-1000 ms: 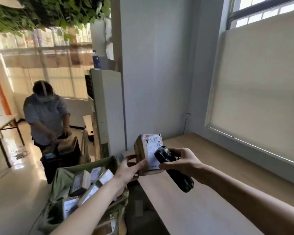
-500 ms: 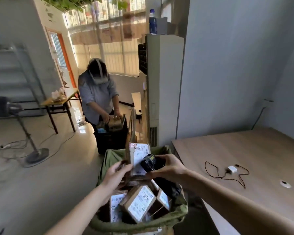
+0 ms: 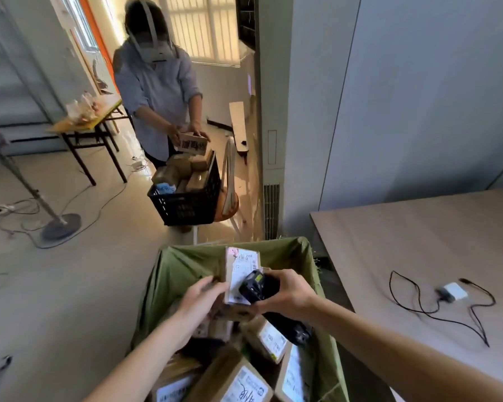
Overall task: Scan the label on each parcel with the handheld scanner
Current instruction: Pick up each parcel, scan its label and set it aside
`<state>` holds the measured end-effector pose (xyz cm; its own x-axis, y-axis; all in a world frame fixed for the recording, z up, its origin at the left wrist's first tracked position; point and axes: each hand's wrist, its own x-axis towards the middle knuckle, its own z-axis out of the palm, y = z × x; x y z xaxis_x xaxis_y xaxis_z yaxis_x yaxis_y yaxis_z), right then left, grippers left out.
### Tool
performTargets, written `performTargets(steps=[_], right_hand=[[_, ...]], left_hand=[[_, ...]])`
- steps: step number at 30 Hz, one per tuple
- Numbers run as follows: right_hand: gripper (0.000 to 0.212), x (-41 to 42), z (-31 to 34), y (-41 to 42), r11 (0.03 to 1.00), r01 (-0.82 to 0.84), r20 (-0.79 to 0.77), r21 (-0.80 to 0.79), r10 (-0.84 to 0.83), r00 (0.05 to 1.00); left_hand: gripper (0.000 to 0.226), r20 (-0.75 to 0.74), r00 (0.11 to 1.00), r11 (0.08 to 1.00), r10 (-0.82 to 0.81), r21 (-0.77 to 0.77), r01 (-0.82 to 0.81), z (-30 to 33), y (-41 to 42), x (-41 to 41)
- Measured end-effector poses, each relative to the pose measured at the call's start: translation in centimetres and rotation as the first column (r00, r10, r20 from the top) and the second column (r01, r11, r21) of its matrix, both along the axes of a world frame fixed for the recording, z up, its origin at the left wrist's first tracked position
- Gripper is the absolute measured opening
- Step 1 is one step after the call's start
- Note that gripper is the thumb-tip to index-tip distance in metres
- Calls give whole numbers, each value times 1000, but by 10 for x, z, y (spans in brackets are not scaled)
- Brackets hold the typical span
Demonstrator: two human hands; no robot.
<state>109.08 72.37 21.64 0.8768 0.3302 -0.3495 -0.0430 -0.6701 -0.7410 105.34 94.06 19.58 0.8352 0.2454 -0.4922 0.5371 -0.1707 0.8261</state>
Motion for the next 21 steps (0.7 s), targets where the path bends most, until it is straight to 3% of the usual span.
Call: performTargets(steps=[5, 12, 21], right_hand=[[51, 28, -21, -4, 995, -34, -21, -90, 32, 999], [47, 32, -14, -27, 981, 84, 32, -175, -79, 996], [82, -27, 51, -57, 926, 310, 224, -213, -263, 938]], left_hand=[[67, -43, 996, 990, -84, 109, 89, -16, 2, 32], [50, -29, 987, 974, -160, 156, 163, -7, 17, 46], [39, 159, 944, 945, -288, 209, 253, 49, 23, 29]])
